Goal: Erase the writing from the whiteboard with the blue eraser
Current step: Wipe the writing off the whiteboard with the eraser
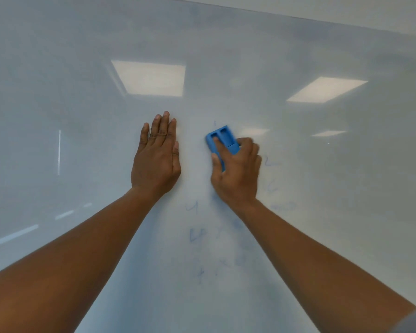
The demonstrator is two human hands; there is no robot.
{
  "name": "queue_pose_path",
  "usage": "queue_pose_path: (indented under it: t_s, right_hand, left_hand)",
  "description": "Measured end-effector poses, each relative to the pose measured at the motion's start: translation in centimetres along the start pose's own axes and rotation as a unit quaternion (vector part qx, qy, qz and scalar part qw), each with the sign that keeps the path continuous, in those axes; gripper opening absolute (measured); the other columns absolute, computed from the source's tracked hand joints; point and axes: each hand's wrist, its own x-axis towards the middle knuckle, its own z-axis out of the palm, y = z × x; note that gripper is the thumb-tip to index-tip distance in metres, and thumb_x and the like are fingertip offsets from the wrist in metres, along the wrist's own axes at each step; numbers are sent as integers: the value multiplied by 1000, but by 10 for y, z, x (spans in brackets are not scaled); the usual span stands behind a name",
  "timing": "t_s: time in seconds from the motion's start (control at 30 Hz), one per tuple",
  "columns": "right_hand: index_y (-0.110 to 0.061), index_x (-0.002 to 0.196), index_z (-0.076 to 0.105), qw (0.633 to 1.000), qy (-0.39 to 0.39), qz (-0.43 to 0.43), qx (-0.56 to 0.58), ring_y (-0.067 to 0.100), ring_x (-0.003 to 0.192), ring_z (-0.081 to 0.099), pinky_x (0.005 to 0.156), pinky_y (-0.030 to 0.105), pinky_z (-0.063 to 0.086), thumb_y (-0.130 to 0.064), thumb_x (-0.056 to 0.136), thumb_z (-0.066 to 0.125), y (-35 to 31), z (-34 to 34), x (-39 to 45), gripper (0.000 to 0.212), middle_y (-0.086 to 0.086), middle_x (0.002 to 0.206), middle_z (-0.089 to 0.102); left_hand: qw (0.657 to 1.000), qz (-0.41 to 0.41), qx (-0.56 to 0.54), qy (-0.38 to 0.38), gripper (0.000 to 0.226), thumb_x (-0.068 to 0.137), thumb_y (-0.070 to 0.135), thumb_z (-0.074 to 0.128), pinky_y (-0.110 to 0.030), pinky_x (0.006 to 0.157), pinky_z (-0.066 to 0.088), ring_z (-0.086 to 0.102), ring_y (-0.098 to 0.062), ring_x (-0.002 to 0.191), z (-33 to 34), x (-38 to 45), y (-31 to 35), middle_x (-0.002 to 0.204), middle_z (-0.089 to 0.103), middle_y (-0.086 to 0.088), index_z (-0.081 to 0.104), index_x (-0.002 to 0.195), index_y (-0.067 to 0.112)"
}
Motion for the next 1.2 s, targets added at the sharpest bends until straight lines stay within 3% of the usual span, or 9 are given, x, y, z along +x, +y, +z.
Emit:
queue_pose_path:
  t_s: [0.13, 0.33, 0.5, 0.6, 0.7, 0.83, 1.03, 1.2]
  right_hand:
    - [-22, 126, 63, 997, -48, -59, 0, 31, 93, 46, 73, 43, 44, -29, 89, 58, -5, -5, -19, 38, 15, 108, 50]
    - [-21, 125, 65, 994, 16, 105, -26, 34, 100, 45, 80, 45, 43, -27, 90, 61, 53, -19, 24, 36, 17, 110, 47]
    - [-21, 131, 60, 991, 16, 130, -17, 32, 107, 41, 85, 42, 40, -30, 93, 58, 40, -9, 62, 38, 16, 118, 43]
    - [-21, 127, 62, 996, 9, 90, 11, 33, 103, 42, 81, 44, 42, -28, 91, 61, 7, 1, 67, 37, 16, 114, 45]
    - [-21, 122, 65, 1000, -9, -8, 25, 37, 95, 46, 75, 45, 42, -28, 86, 62, -24, 7, 46, 37, 18, 109, 49]
    - [-24, 125, 63, 996, -49, -79, 17, 30, 94, 45, 73, 43, 44, -29, 88, 61, -26, 4, 15, 37, 14, 109, 49]
    - [-21, 123, 65, 998, 7, 61, 13, 31, 97, 43, 75, 40, 38, -24, 87, 64, 1, 4, 62, 36, 15, 109, 47]
    - [-21, 125, 64, 998, 10, 56, 26, 30, 99, 42, 79, 41, 41, -26, 89, 64, -14, 11, 87, 37, 15, 111, 46]
  left_hand:
    - [1000, -1, 6, -5, 55, 104, 27, 19, -35, 124, -1, 6, -20, 152, 0, -2, 0, 164, 13, -8, 17, 156, 8]
    - [1000, -9, 6, 0, 55, 103, 25, 20, -36, 124, -1, 7, -20, 152, 0, -5, 3, 164, 15, -8, 18, 155, 7]
    - [1000, -13, 12, -4, 55, 103, 25, 20, -38, 124, 2, 8, -20, 152, 1, -5, 5, 164, 15, -8, 17, 155, 7]
    - [1000, -15, 16, -4, 55, 103, 25, 21, -37, 124, 2, 8, -19, 152, 1, -4, 2, 164, 15, -8, 17, 156, 7]
    - [1000, -16, 16, -5, 55, 103, 26, 20, -36, 124, 3, 9, -19, 152, 1, -5, 2, 163, 16, -8, 19, 155, 7]
    - [1000, -14, 12, -18, 56, 103, 29, 17, -36, 124, 4, 6, -16, 152, 2, -8, -1, 164, 14, -6, 17, 156, 9]
    - [1000, -8, 7, -12, 56, 103, 28, 19, -34, 124, 6, 9, -16, 152, -1, -8, -1, 163, 16, -5, 21, 155, 8]
    - [1000, -12, 15, -7, 56, 103, 27, 20, -36, 123, 7, 11, -18, 152, 1, -6, 1, 163, 17, -7, 21, 155, 7]
